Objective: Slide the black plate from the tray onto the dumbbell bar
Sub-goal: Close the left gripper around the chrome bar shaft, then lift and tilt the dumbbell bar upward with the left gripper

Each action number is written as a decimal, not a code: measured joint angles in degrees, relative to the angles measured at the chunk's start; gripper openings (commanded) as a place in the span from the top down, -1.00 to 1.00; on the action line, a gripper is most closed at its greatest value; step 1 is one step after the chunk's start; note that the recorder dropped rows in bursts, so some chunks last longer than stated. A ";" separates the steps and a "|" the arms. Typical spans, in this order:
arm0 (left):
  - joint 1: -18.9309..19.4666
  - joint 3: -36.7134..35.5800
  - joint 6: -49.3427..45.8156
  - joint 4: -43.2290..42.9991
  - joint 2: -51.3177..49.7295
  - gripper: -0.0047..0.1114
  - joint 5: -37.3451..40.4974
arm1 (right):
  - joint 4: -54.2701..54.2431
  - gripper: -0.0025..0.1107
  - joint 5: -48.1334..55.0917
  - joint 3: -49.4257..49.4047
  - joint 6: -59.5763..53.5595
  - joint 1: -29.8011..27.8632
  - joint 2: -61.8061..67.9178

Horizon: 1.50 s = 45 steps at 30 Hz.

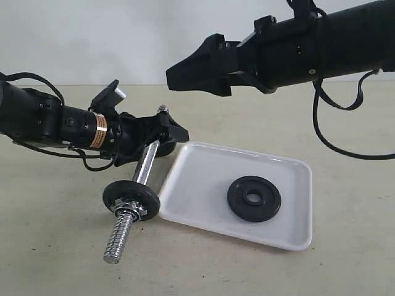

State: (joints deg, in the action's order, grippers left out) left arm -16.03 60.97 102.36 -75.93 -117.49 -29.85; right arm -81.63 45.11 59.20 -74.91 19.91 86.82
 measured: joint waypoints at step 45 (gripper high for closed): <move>-0.69 -1.34 -2.86 -19.48 -1.60 -0.67 22.06 | 5.15 -0.81 1.60 0.00 1.65 0.00 0.00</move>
State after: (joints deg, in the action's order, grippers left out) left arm -16.72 59.63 99.50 -95.41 -119.09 -7.79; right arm -76.49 46.71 59.20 -73.26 19.91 86.82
